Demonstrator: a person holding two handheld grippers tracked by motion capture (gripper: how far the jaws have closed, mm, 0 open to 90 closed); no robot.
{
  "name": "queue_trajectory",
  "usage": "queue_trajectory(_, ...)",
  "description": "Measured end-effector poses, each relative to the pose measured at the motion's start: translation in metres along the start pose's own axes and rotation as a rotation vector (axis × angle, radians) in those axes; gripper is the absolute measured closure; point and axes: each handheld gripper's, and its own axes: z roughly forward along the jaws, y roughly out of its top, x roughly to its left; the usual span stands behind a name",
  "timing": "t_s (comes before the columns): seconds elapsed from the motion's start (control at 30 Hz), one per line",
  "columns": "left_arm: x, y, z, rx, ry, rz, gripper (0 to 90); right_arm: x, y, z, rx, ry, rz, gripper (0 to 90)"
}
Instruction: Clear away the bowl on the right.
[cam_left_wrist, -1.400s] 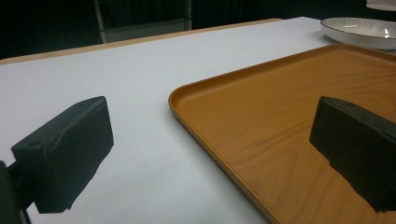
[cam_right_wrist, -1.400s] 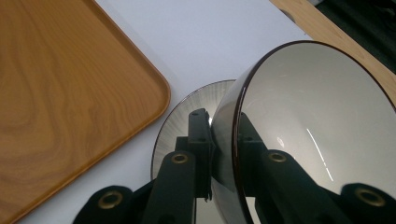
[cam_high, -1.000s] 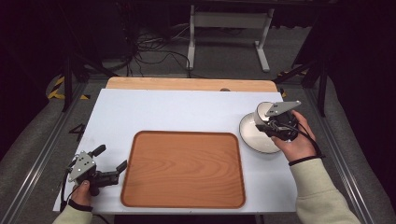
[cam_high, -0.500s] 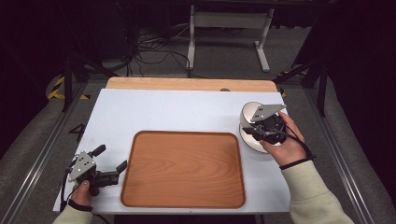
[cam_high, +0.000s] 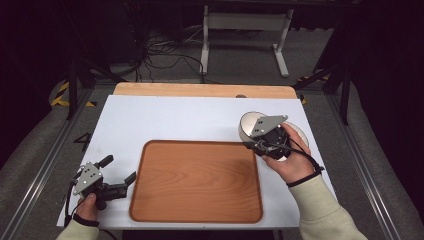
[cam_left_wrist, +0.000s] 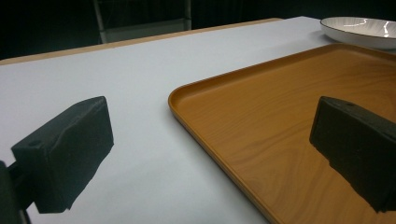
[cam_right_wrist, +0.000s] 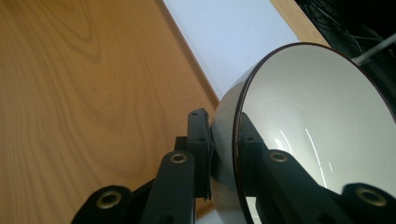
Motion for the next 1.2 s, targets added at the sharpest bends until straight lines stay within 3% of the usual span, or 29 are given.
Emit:
queue_trajectory(0.4, 0.0, 0.0, 0.0, 0.0, -0.002, 0.005, 0.3, 0.024, 0.025, 0.008, -0.014, 0.058, -0.071, 80.6)
queue_trajectory(1.2, -0.001, 0.0, 0.0, -0.002, -0.002, 0.006, 0.3, 0.053, 0.064, 0.023, -0.045, 0.132, -0.139, 80.2)
